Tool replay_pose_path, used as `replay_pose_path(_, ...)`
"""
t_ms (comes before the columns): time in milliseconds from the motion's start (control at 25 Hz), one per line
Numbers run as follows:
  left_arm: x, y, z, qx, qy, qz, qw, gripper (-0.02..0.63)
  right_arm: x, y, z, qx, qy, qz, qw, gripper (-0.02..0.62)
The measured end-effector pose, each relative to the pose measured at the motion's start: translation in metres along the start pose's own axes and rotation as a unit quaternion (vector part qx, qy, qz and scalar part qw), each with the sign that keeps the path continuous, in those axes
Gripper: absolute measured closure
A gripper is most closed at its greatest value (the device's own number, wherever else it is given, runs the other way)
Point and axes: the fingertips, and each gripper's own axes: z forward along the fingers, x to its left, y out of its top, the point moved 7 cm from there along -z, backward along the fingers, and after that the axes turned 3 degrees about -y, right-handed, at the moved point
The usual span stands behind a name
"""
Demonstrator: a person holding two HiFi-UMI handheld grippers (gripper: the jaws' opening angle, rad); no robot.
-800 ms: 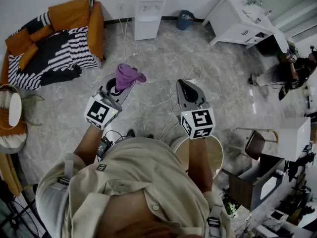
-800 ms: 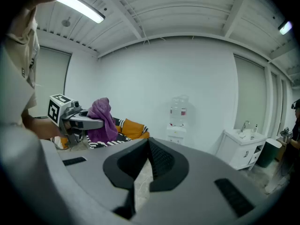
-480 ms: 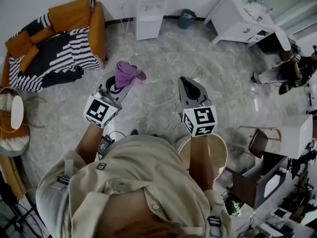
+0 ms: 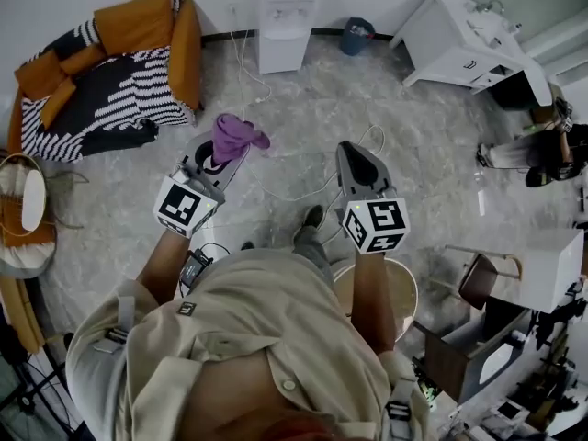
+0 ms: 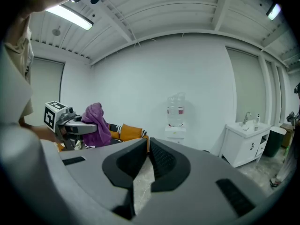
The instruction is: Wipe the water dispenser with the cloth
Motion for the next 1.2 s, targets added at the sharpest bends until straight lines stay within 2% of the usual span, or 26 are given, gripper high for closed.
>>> replay_pose_path(120,0.002,0.005,0.030,0.009,0.027,0.002,0.9996,0.486,-0.039,-0.002,0.019,0.004,0.017,0.007,1.000,0.568)
replay_pose_path(280,-0.003,0.016,0.079,0.023,0.063,-0.015,0.9976,0.486,-0.096,0.001,0.042,0.016,0.051,0.006,0.999,0.568)
replay_pose_path(440,-0.011,0.028,0.135,0.024,0.086,-0.011,0.9959,0.486,-0.158,0.003,0.064,0.025,0.075,0.004,0.997,0.568)
replay_pose_path(640,-0.019,0.039,0.176,0.027,0.115,-0.017,0.9929,0.486,-0.207,0.008,0.081,0.031,0.099,0.002,0.995,0.568)
replay_pose_path(920,-0.024,0.049,0.221,0.039,0.114,-0.008,0.9926,0.486,-0.259,0.016,0.086,0.019,0.096,0.012,0.995,0.568)
replay_pose_path(1200,0.004,0.034,0.265,0.049,0.096,-0.016,0.9940,0.486,-0.285,0.002,0.107,0.040,0.079,0.031,0.996,0.568)
